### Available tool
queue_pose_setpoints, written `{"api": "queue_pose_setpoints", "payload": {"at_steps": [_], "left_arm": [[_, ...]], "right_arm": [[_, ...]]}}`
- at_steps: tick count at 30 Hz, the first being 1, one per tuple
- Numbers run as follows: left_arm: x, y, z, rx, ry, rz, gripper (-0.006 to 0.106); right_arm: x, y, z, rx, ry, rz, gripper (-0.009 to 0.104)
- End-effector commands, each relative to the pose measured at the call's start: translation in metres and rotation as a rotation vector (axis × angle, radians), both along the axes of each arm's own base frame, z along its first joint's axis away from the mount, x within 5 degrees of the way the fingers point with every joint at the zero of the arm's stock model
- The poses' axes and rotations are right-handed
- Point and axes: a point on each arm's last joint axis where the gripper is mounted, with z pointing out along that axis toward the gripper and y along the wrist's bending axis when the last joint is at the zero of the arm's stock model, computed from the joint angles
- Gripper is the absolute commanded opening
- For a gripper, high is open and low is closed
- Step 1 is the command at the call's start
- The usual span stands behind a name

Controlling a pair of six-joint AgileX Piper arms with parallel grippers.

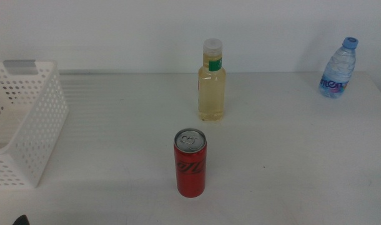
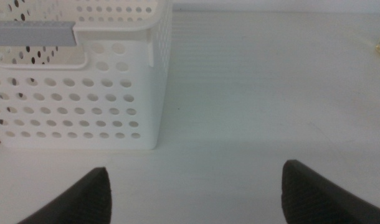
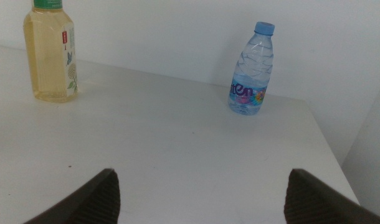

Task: Use arms to grab the bottles and put them into the dustbin to the left of the table.

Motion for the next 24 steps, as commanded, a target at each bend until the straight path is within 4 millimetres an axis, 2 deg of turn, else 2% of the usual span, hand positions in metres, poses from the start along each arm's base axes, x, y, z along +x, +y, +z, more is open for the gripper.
{"api": "queue_pose_setpoints", "payload": {"at_steps": [1, 6, 14, 23, 24], "left_arm": [[0.002, 0.000, 0.005, -0.023, -0.069, -0.004, 0.090], [0.011, -0.003, 0.008, -0.108, -0.057, -0.026, 0.090], [0.029, -0.017, 0.023, -0.073, -0.174, -0.200, 0.090], [0.044, -0.052, 0.028, -0.075, -0.259, -0.481, 0.090], [0.045, -0.061, 0.028, -0.081, -0.272, -0.541, 0.090]], "right_arm": [[-0.002, 0.000, 0.011, -0.007, -0.113, -0.004, 0.079], [-0.002, 0.000, 0.011, -0.007, -0.113, -0.004, 0.079], [-0.002, 0.000, 0.011, -0.007, -0.113, -0.004, 0.079], [-0.002, 0.000, 0.011, -0.007, -0.113, -0.004, 0.079], [-0.002, 0.000, 0.011, -0.007, -0.113, -0.004, 0.079]]}}
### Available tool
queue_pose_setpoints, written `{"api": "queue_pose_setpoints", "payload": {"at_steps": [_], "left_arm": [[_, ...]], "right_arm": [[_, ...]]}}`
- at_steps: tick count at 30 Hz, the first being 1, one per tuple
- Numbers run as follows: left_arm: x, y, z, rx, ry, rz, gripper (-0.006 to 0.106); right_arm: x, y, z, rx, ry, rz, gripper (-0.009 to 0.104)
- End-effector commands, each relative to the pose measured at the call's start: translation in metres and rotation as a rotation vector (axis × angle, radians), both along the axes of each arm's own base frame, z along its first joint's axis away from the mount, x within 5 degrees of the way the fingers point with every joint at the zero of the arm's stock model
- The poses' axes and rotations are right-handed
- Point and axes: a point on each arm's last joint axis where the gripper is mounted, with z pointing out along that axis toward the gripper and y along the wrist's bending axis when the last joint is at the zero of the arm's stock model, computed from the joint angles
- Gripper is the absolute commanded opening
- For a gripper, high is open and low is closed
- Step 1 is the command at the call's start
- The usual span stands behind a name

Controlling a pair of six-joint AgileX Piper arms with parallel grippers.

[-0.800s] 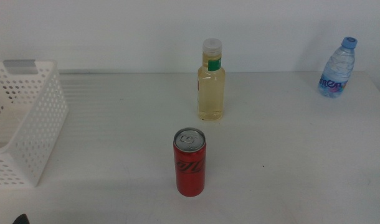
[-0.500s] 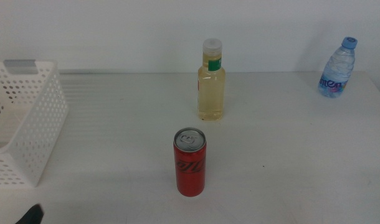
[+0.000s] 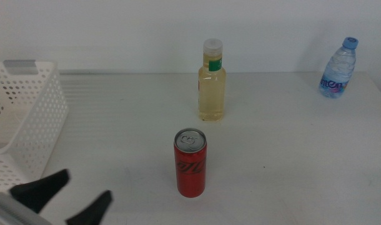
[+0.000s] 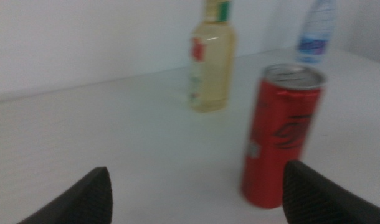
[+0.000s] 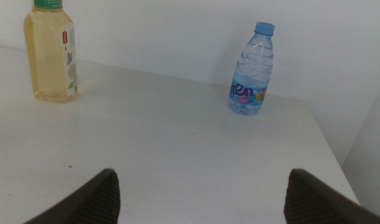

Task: Use arms to grab the bottles and put them into the dustbin to the left of the table.

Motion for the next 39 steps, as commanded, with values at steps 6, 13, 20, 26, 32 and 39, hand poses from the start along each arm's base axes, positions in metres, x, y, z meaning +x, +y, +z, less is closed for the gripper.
{"api": "queue_pose_setpoints", "payload": {"at_steps": [6, 13, 20, 26, 32, 39], "left_arm": [[0.003, -0.029, 0.001, -0.054, -0.092, -0.161, 0.090], [0.009, -0.042, -0.005, -0.091, -0.117, -0.186, 0.090], [0.016, -0.048, -0.014, -0.087, -0.125, -0.180, 0.090], [0.017, -0.050, -0.020, -0.085, -0.084, -0.179, 0.090], [0.019, -0.048, -0.021, -0.084, -0.080, -0.154, 0.090], [0.021, -0.045, -0.022, -0.077, -0.073, -0.110, 0.090]], "right_arm": [[-0.002, 0.000, 0.011, -0.007, -0.113, -0.004, 0.079], [-0.002, 0.000, 0.011, -0.007, -0.113, -0.004, 0.079], [-0.002, 0.000, 0.011, -0.007, -0.113, -0.004, 0.079], [-0.002, 0.000, 0.011, -0.007, -0.113, -0.004, 0.079], [-0.002, 0.000, 0.011, -0.007, -0.113, -0.004, 0.079], [-0.002, 0.000, 0.011, -0.007, -0.113, -0.004, 0.079]]}}
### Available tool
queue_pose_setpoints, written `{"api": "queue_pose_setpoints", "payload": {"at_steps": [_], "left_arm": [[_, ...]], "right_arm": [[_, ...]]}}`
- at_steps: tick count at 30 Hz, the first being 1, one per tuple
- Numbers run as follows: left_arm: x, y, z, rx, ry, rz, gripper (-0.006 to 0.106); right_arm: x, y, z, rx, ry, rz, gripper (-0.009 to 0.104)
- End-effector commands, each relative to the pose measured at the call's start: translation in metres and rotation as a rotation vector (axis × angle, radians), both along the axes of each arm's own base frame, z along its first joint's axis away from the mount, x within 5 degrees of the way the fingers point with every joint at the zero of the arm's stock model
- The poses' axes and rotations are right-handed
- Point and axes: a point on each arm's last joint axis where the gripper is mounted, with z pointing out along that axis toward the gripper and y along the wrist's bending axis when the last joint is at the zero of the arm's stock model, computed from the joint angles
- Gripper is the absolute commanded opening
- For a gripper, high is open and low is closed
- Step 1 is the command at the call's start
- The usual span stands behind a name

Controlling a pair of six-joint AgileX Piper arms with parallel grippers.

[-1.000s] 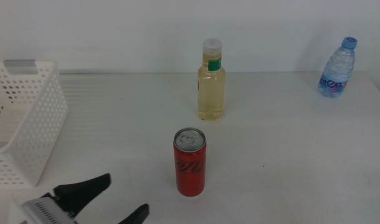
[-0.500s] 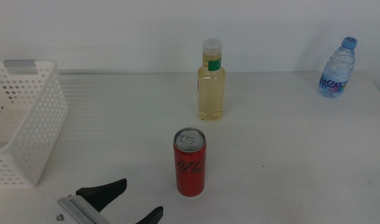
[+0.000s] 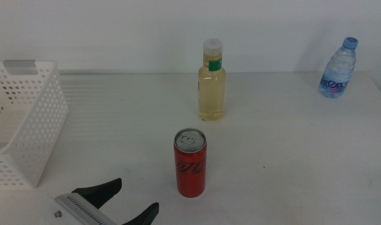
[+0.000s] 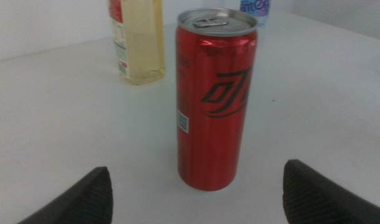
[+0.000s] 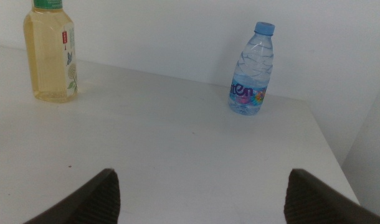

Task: Use arms to grab the bottles and put them into the dustbin to the left of the table.

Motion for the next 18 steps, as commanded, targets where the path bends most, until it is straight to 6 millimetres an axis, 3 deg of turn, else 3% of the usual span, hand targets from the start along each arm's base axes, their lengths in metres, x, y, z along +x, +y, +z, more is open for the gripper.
{"api": "queue_pose_setpoints", "payload": {"at_steps": [1, 8, 9, 18], "left_arm": [[-0.001, 0.005, 0.015, -0.103, -0.133, 0.032, 0.090], [0.000, 0.004, 0.016, -0.096, -0.150, 0.026, 0.090], [0.010, -0.007, 0.022, -0.103, -0.153, 0.026, 0.090], [0.028, -0.027, 0.028, -0.067, -0.135, 0.018, 0.090]], "right_arm": [[-0.002, 0.000, 0.011, -0.007, -0.113, -0.004, 0.079], [-0.002, 0.000, 0.011, -0.007, -0.113, -0.004, 0.079], [-0.002, 0.000, 0.011, -0.007, -0.113, -0.004, 0.079], [-0.002, 0.000, 0.011, -0.007, -0.113, -0.004, 0.079]]}}
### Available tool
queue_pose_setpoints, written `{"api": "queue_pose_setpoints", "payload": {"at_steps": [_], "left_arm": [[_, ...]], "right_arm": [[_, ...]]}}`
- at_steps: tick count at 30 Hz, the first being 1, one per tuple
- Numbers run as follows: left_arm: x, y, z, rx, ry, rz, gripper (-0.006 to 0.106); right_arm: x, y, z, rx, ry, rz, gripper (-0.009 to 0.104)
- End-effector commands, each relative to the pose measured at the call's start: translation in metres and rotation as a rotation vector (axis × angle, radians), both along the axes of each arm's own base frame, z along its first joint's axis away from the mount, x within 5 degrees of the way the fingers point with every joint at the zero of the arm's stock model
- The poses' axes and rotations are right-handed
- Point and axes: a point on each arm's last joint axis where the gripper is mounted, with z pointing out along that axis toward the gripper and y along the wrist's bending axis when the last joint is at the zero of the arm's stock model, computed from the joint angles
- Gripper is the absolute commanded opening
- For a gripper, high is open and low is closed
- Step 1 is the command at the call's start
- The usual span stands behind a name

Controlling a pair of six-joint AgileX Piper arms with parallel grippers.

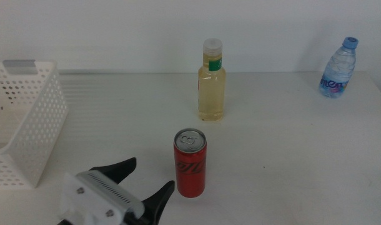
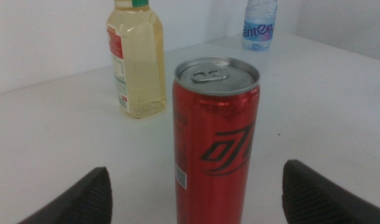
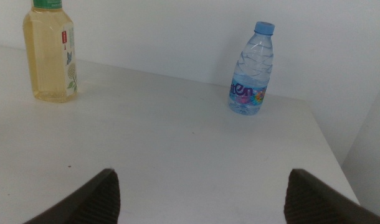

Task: Use arms to grab the bottles and put them into the dustbin to the left of the table.

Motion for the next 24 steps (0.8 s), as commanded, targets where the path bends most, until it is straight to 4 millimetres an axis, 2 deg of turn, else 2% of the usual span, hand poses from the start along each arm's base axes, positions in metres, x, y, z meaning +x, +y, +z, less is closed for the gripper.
{"api": "queue_pose_setpoints", "payload": {"at_steps": [1, 13, 24], "left_arm": [[0.008, -0.008, 0.013, -0.067, -0.082, 0.007, 0.090], [0.030, -0.035, -0.012, -0.111, -0.042, -0.016, 0.090], [0.051, -0.046, -0.009, -0.121, -0.080, -0.035, 0.090]], "right_arm": [[-0.002, 0.000, 0.011, -0.007, -0.113, -0.004, 0.079], [-0.002, 0.000, 0.011, -0.007, -0.113, -0.004, 0.079], [-0.002, 0.000, 0.011, -0.007, -0.113, -0.004, 0.079]]}}
